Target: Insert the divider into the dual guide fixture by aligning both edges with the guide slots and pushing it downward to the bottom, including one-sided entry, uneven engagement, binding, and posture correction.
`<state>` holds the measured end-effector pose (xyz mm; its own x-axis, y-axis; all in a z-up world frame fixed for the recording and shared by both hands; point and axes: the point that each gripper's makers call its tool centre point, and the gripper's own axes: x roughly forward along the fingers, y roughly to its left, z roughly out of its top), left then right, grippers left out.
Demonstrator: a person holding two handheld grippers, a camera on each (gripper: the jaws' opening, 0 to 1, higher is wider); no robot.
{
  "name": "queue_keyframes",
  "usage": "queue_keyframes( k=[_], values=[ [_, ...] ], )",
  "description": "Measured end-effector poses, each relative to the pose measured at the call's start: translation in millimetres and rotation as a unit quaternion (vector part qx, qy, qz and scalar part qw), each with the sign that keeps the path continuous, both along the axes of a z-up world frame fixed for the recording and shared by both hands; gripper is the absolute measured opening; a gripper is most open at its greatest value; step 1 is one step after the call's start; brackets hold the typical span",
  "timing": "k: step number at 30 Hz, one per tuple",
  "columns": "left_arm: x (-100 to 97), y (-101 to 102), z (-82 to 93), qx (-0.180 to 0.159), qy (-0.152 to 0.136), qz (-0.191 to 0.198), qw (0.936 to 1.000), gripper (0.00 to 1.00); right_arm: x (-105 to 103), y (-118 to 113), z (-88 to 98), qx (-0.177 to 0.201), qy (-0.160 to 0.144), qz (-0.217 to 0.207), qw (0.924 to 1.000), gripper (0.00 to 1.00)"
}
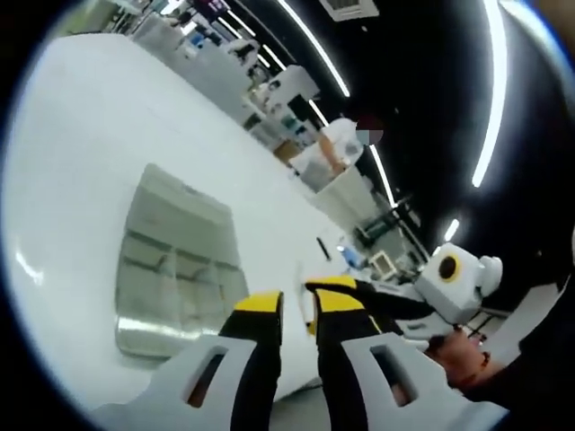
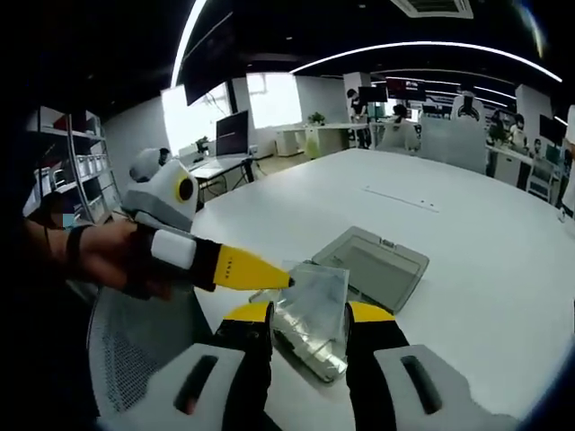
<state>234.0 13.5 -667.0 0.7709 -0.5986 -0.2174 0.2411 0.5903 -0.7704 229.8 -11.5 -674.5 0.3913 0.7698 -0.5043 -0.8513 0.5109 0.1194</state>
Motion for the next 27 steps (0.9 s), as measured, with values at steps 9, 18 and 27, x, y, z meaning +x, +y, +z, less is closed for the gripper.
queue_keyframes(
  k=[9,18,27],
  values=[
    [2.2,2.0,1.3,-0.017,0.002,0.008,0.9998,0.02,-1.3,3.6,2.3,0.002,-0.001,0.002,1.0,0.27],
    [3.0,1.3,4.3,-0.027,-0.002,0.007,0.9996,0.0,-3.1,5.4,1.0,0.0,0.006,0.003,1.0,0.27],
    [1.9,4.8,5.8,-0.013,-0.012,0.007,0.9998,0.0,-3.9,3.9,-2.1,-0.009,0.006,0.016,0.9998,0.21]
  ],
)
